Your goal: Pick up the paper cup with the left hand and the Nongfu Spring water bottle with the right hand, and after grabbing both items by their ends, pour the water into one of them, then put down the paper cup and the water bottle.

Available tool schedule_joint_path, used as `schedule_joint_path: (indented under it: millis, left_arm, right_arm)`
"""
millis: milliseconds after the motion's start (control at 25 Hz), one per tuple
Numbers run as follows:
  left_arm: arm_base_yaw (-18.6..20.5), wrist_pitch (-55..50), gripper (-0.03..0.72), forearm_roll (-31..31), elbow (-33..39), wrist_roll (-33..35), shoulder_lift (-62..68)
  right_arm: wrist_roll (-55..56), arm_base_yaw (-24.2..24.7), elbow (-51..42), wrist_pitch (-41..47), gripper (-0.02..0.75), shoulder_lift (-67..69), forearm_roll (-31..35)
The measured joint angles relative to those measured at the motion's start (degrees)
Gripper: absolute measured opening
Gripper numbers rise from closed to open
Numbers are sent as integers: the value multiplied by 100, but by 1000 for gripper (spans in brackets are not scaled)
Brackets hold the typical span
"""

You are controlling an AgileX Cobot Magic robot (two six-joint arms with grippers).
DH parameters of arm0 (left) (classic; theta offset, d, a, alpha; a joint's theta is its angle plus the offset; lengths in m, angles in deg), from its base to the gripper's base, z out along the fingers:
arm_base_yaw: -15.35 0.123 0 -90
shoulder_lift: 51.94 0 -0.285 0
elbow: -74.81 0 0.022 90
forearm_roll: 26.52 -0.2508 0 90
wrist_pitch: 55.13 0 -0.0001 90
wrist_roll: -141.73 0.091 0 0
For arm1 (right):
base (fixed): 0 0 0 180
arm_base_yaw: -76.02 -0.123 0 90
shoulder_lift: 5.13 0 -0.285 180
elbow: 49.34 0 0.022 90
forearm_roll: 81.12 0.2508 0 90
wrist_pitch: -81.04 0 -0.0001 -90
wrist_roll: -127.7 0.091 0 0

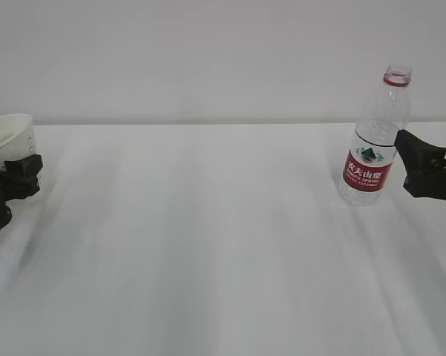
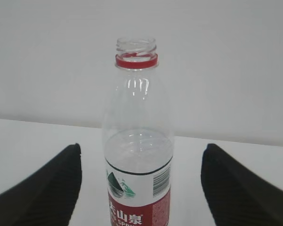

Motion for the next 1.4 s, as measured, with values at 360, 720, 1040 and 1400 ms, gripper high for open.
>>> schedule_joint_path:
  millis: [360, 720, 1040, 1400]
  left_arm:
    - [0, 0, 454, 23, -523, 15, 313]
    - [0, 0, 454, 151, -1076, 25, 710]
    - [0, 0, 454, 170, -1589, 25, 1174]
    - [0, 0, 454, 304, -1762, 25, 1298]
  right_arm:
    - [0, 0, 0, 178, 594, 0, 0]
    - [0, 0, 0, 185, 593, 0, 0]
    - [0, 0, 0, 185, 593, 0, 0]
    - [0, 0, 0, 190, 593, 0, 0]
